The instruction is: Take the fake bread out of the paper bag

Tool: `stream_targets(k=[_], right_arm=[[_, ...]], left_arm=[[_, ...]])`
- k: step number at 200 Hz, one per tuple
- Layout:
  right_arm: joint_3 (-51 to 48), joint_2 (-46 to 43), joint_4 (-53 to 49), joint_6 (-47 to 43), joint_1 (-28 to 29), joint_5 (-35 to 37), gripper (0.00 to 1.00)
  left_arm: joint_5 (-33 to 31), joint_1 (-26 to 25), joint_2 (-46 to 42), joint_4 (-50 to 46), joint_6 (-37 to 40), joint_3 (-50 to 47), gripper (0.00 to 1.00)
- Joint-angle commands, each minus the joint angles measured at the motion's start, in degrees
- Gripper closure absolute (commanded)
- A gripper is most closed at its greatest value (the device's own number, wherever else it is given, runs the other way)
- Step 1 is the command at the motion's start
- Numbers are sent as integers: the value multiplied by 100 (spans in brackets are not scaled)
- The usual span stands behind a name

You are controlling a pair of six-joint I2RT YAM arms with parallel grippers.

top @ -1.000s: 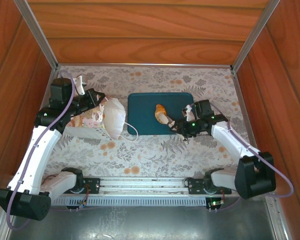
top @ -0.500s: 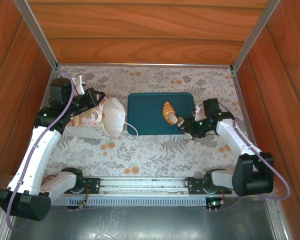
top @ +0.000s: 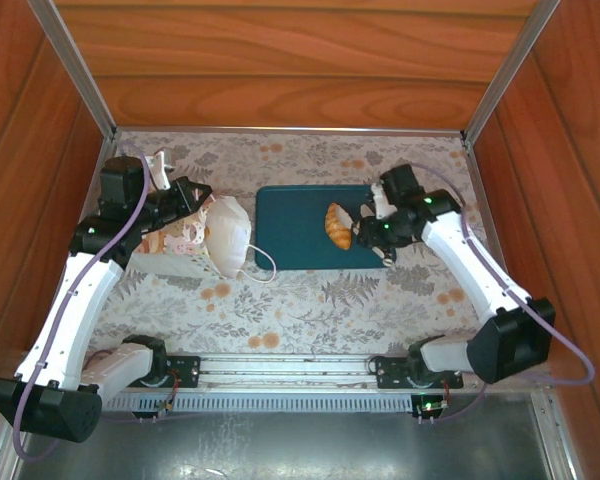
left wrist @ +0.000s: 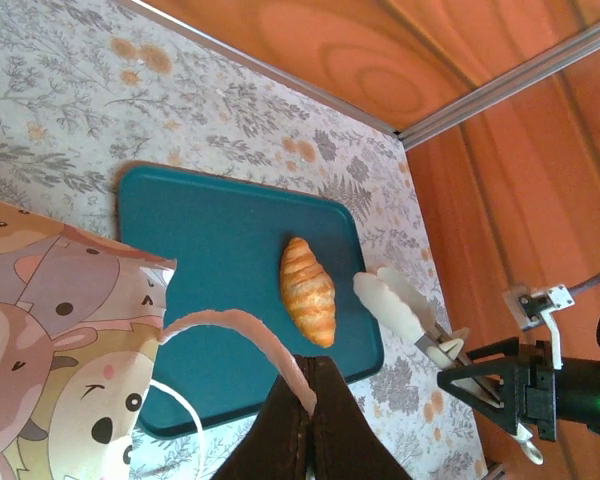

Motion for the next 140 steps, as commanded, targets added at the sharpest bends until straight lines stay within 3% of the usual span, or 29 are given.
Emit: stream_targets(k=[1,53,140], right_arm=[[451,478,-699,-189,371,1085,41],[1101,1394,-914,-237,757,1454,37],[1419,2180,-828,-178,794,1167,39]], left_arm=[[127,30,-139,190,66,21,100],[136,35,-179,193,43,8,100],[100,34,-166,195,-10,39,100]])
